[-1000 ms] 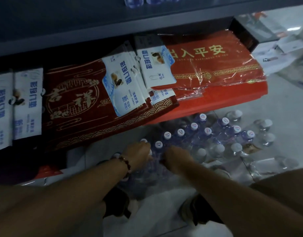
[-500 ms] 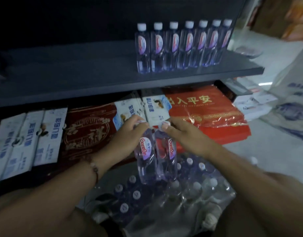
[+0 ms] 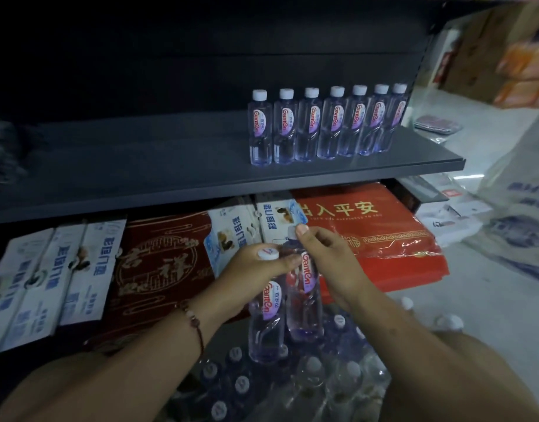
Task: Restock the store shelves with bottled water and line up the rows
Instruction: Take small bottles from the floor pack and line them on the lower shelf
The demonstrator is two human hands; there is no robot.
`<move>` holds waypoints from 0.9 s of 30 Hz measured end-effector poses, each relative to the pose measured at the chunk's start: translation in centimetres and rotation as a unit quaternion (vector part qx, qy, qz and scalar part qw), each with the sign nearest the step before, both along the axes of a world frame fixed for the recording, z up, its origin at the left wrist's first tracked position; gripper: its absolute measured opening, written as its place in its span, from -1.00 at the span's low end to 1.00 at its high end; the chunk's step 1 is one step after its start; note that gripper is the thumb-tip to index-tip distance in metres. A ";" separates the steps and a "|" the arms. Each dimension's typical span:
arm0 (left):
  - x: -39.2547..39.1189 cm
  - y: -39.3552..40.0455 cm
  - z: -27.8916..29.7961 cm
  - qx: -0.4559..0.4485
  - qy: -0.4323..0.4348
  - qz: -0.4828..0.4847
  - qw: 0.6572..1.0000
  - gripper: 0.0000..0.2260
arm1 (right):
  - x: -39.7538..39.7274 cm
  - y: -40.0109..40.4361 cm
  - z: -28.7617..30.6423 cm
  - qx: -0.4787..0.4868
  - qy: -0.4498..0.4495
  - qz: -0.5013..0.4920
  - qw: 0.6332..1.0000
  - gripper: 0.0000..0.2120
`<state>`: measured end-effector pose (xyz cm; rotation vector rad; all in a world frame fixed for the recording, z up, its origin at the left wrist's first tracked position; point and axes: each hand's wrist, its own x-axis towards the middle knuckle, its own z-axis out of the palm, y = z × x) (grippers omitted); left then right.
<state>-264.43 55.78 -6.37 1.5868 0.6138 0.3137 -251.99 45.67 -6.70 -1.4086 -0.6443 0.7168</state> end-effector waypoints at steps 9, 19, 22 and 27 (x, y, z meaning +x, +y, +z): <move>-0.7 4.6 1.1 -0.148 -0.059 0.087 0.983 -0.59 | -1.0 -0.5 -0.2 -0.199 -0.045 0.191 0.960 -0.57; -2.0 7.7 0.8 -0.274 -0.100 0.222 0.930 -0.30 | -2.5 1.5 -3.0 -0.078 0.330 0.200 0.919 -0.22; -2.4 7.3 1.7 -0.222 -0.107 0.170 0.954 -0.22 | -2.4 2.2 -2.6 -0.071 0.340 0.169 0.922 -0.37; -4.7 7.7 1.7 -0.233 -0.040 0.075 0.969 -0.27 | -1.2 3.1 0.2 -0.067 0.306 0.095 0.945 -0.63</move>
